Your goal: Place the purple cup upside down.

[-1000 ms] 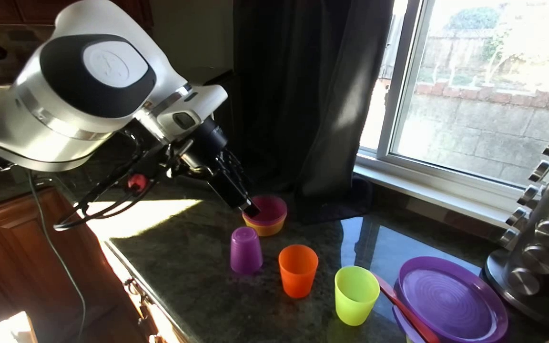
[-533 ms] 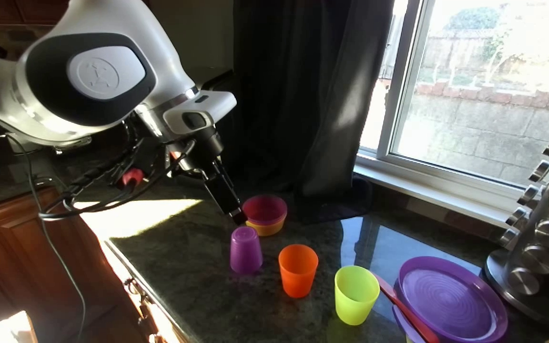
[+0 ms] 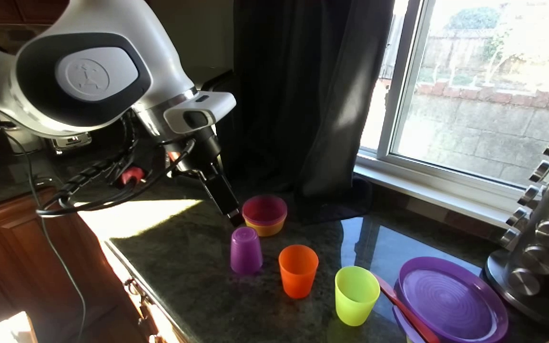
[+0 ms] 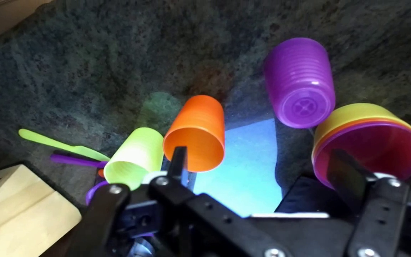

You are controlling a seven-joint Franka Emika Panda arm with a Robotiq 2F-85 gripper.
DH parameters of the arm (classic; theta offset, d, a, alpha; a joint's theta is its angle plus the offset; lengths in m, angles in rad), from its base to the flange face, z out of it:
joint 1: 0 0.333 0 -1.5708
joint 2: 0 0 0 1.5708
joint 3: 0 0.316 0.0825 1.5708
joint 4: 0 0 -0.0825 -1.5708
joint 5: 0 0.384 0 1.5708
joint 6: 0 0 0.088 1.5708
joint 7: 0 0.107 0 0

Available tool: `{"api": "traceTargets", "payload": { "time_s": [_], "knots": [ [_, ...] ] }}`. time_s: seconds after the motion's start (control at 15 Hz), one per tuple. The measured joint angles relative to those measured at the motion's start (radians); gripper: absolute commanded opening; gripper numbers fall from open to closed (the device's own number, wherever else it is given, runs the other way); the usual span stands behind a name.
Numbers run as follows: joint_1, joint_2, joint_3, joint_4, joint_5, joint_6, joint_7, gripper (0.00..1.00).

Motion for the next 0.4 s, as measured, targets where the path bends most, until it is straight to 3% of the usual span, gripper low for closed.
{"api": "traceTargets", "payload": {
  "time_s": [0.4],
  "knots": [
    [-0.014,0.0,0.009,-0.011,0.078,0.0,-0.068,1.0]
  ]
}}
